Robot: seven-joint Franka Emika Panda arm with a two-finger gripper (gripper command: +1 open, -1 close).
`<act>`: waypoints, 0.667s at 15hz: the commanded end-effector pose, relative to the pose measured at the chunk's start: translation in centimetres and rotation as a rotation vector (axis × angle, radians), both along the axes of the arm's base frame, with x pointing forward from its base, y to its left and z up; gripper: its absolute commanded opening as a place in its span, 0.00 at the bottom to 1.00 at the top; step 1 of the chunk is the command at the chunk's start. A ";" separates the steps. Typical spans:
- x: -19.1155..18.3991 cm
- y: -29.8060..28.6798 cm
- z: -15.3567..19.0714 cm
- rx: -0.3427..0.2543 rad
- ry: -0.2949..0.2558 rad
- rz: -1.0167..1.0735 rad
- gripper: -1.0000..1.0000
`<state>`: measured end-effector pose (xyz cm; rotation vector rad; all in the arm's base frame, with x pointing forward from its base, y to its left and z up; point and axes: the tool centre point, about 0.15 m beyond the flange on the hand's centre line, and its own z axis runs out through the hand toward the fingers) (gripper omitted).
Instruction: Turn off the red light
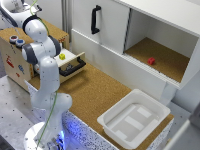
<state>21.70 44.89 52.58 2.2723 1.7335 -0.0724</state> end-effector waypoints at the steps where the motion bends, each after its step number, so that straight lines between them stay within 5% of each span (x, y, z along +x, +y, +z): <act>1: 0.3 -11.4 -2.5 0.236 -0.006 0.000 1.00; 10: 1.2 -15.4 -4.4 0.337 -0.020 0.029 1.00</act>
